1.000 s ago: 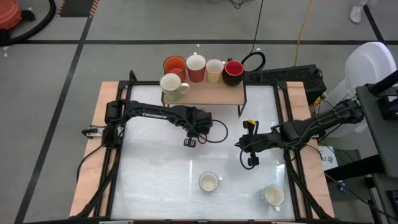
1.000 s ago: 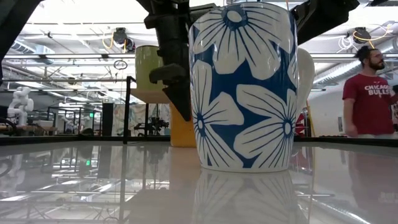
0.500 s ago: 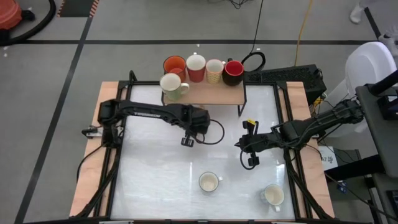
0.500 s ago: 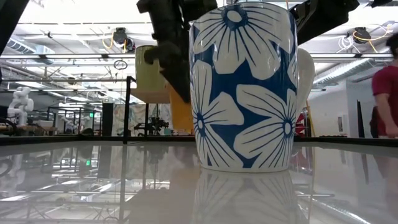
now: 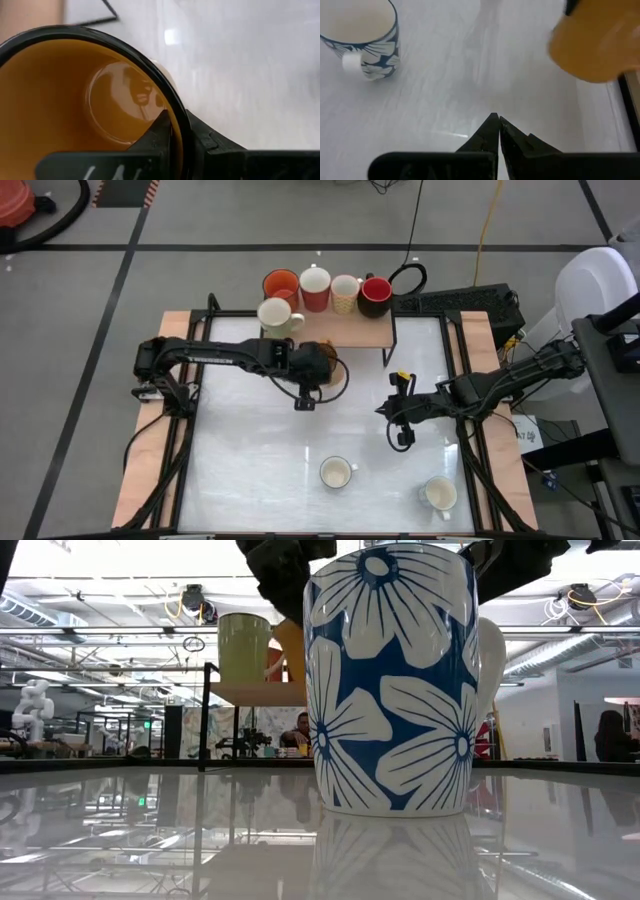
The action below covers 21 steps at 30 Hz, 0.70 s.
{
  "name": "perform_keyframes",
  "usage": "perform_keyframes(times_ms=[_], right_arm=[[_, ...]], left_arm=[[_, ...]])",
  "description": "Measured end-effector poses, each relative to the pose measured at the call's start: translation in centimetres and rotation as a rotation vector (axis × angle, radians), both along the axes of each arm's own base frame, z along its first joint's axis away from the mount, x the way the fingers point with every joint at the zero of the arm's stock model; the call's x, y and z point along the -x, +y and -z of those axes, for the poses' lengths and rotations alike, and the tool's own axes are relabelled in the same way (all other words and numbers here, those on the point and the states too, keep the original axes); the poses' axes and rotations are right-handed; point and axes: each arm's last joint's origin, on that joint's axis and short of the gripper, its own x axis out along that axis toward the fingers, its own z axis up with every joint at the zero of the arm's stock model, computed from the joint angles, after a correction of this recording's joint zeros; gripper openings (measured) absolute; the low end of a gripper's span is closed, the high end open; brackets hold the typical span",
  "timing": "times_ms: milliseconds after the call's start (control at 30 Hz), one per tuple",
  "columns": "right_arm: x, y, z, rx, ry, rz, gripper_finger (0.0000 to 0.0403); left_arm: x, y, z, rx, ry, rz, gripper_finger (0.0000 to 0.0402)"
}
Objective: Place coffee mugs
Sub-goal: Put the yellow mug on the shelf
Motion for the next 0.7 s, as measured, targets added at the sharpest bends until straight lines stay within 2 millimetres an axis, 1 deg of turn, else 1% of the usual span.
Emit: perform_keyframes(times_ms=[200, 533, 600, 700], right_arm=[[-0.1, 0.0, -0.1, 0.013, -0.006, -0.015, 0.0000], [-0.1, 0.0, -0.1, 0.030, -0.004, -0.030, 0.0000], [-0.1, 0.0, -0.1, 0.030, -0.004, -0.030, 0.0000], [-0.1, 0.0, -0.1, 0.030, -0.004, -0.030, 0.0000]], left_arm=[[0.1, 1.0, -1.7, -0.021, -0.061, -0.006, 0.0025], [0.0, 2.7, -7.0, -0.060, -0.223, -0.046, 0.0025], [0.0, 3.2, -7.9, -0.067, -0.262, -0.090, 0.0025], [0.0, 4.3, -8.3, -0.056, -0.305, -0.178, 0.0025]])
